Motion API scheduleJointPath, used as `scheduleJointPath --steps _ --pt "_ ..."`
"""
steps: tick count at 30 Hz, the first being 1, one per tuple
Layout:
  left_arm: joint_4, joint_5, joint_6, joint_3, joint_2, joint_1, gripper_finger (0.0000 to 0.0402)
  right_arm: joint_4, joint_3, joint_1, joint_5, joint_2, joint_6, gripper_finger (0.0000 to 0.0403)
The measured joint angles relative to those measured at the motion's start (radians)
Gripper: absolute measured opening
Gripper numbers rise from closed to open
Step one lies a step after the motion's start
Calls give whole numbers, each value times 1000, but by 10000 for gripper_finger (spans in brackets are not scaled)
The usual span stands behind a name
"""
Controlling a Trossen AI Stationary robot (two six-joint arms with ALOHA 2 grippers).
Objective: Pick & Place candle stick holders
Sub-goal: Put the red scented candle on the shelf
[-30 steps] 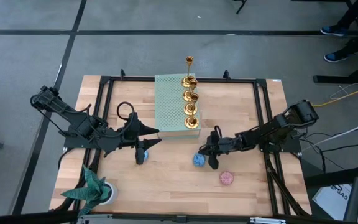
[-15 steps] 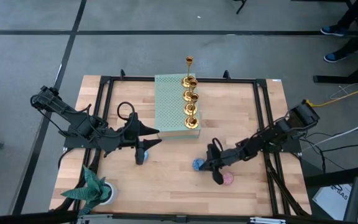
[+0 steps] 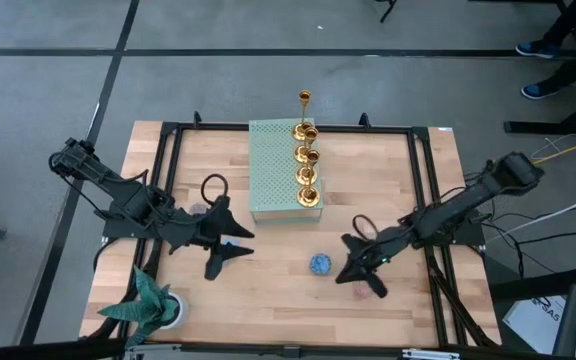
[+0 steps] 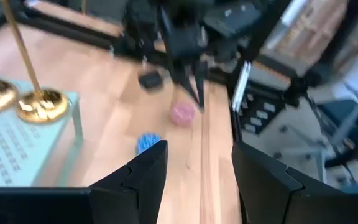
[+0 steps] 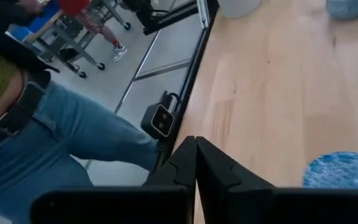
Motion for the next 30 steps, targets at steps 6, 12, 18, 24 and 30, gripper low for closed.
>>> scheduleJointPath --steps 6,12,18,24,30 --pt "-112 94 -35 0 0 0 178 -292 0 0 8 -274 -9 8" --pt "-256 135 -144 0 0 0 178 -473 0 -1 75 -454 -33 13" --pt "-366 127 -192 0 0 0 178 -482 0 -1 85 -502 -77 13" --pt "-406 99 -193 0 0 0 178 -501 -12 -10 177 -545 -274 14" --pt "-443 85 -193 0 0 0 178 -455 -154 -32 196 -690 -329 14"
